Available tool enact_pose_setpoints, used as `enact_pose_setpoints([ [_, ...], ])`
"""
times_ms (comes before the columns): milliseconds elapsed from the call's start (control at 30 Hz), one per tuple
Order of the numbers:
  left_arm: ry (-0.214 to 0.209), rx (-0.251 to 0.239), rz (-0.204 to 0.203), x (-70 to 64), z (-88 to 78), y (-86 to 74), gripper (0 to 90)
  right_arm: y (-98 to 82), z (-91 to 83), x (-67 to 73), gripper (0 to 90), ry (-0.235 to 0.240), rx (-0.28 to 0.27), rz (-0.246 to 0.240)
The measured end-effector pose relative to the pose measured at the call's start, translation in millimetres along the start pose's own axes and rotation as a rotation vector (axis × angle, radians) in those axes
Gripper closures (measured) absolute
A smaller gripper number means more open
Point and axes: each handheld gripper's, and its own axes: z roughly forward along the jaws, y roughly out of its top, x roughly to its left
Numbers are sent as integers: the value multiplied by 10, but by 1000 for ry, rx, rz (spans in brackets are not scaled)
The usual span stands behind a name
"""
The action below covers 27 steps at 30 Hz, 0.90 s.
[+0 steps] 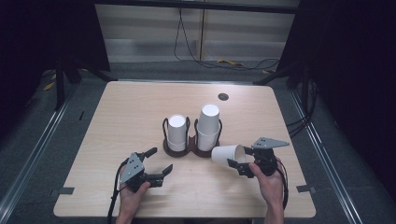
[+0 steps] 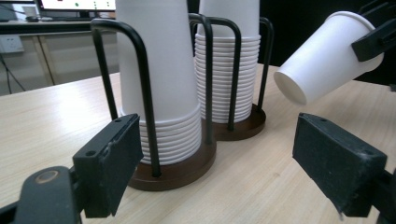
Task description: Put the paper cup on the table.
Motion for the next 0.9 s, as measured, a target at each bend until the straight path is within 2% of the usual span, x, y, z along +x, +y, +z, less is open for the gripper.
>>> enact_pose_setpoints([
  [33,-11,0,-4,13,-1,0,157,8,-8,-11,229,4,-2,6],
  [100,-4,-2,-17,11,0,-1,157,35,-34,-35,230,-2,-3,8],
  [133,-3,3,1,15,-1,2,157,57,-48,-58,230,-15,11,9],
  [200,-6,2,1,15,2,2,157,92,-68,-89,230,-42,30,11],
  [300,-2,-3,-37,27,-2,-2,156,146,-99,-150,230,-45,32,24],
  [367,13,-5,-34,19,-3,-3,156,187,-114,-185,229,-50,46,23],
  [533,18,-5,-20,3,-3,-3,156,313,-127,-239,229,-67,94,5],
  [633,27,-8,-1,-19,-4,-3,156,384,-123,-288,229,-93,127,1],
  [700,51,-23,9,-21,-30,-12,156,429,-115,-340,229,-99,155,-4],
  [767,73,-51,-16,-17,-49,-23,156,477,-101,-383,229,-116,184,-2],
  [800,69,-53,-22,-11,-51,-24,156,505,-89,-415,229,-121,195,-7],
  [900,83,-48,-9,-30,-48,-22,156,565,-54,-470,229,-131,228,-14],
])
